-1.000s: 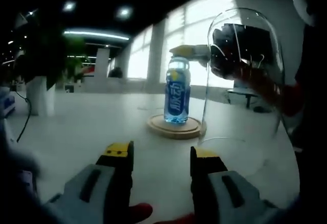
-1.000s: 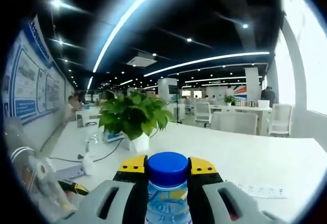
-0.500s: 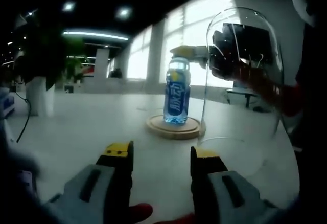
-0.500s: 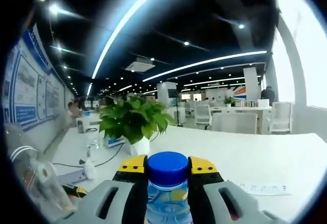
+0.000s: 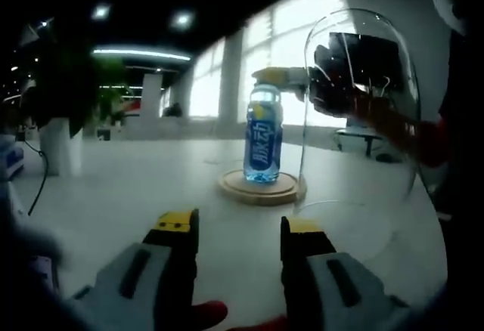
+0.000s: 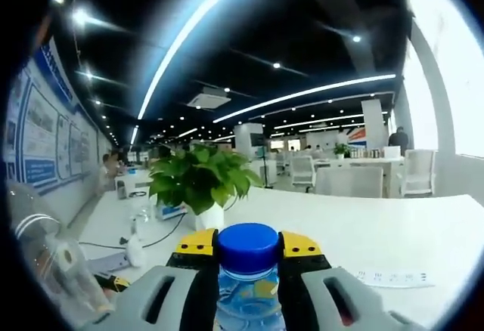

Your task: Open the cover put in the Mizone put the cover back on

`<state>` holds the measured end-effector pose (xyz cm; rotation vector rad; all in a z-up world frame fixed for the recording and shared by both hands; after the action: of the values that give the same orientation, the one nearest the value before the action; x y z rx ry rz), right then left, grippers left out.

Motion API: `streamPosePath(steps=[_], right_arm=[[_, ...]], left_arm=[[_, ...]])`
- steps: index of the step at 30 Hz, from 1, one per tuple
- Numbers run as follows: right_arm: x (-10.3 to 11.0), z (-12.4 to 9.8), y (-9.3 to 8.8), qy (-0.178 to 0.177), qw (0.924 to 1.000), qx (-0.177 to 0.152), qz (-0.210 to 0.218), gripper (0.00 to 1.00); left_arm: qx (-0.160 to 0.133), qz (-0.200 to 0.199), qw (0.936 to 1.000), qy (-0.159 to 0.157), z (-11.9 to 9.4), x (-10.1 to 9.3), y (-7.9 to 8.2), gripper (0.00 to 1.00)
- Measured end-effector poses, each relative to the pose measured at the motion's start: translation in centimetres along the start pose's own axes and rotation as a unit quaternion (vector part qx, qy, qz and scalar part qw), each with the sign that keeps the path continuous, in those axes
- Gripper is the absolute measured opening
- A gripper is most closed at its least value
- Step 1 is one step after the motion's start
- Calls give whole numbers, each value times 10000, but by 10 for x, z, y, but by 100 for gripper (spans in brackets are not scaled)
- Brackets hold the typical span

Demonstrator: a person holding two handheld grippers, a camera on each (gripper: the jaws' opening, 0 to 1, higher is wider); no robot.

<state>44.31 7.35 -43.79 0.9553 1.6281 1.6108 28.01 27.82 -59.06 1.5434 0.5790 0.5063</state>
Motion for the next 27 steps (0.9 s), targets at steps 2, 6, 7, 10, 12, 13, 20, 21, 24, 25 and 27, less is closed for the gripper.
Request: streamPosePath(steps=[2,6,7,10,12,13,20,21,24,25,27], right_arm=[[1,-1,0,2,10000,0,-7,23],[3,-2,0,8,10000,14,-43,23],[3,-2,0,8,10000,22,-41,23],[3,-2,1,4,10000,46,-44,23],[2,-1,1,7,10000,42,-63,23],[2,-1,1,10,10000,40,-65,23],[1,1,1,37,10000,34,-38,23],[0,1,1,42,10000,43,-47,23],[1,1,1,50,9999,64,-87,23],[1,1,1,51,9999,64,-91,23],[1,1,1,44,9999,61,-87,23]], left_arm=[[-123,52,9999,-27,0,-6,6,31],[-626,-220,9974,-280,1,-15,21,30],[-707,-269,9968,-274,0,-14,23,31],[-654,-194,9976,-125,-3,-8,23,33],[-610,-189,9979,-63,-5,-2,24,33],[-648,-182,9977,-2,-7,1,25,33],[-673,-335,9972,50,-3,14,29,32],[-670,-351,9971,59,-2,15,29,31],[-539,-284,9981,67,3,16,29,31],[-496,-266,9984,83,5,18,29,31],[-543,-290,9981,-20,8,20,32,31]])
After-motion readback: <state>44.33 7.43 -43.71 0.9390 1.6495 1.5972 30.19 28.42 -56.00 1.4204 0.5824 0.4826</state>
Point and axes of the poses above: the point that each gripper's makers call its tool centre point, and the gripper's own axes: z roughly forward along the fingers, x roughly to its left, y roughly out of its top, the point moved 6 cm from there along -z, roughly backward along the fingers, and after that the axes turned 15 degrees about -y, right-handed, at the moved point
